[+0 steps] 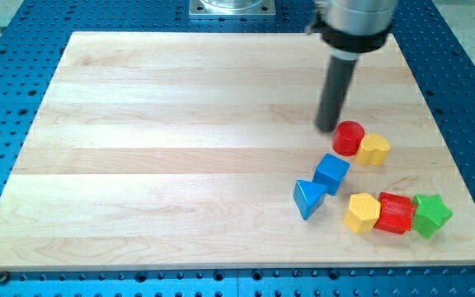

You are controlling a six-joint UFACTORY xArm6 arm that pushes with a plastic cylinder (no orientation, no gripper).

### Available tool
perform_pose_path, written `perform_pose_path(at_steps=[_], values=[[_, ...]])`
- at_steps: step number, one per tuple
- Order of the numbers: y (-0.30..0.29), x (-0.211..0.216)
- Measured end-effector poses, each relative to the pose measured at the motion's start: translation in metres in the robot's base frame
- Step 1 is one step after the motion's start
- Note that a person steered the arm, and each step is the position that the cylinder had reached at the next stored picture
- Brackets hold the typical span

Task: Push the heart closer to the red star

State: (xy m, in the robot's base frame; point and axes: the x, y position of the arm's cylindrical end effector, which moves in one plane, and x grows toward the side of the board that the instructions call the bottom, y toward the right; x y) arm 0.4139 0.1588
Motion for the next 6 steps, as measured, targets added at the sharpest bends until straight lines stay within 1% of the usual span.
perform_pose_path(at_steps=[1, 2, 3, 4, 5, 6], values=[[-0.001, 0.034], [-0.035, 0.068], [-0.019, 0.043], [0.029, 0.038], [0.031, 0.069], [0.03, 0.076]])
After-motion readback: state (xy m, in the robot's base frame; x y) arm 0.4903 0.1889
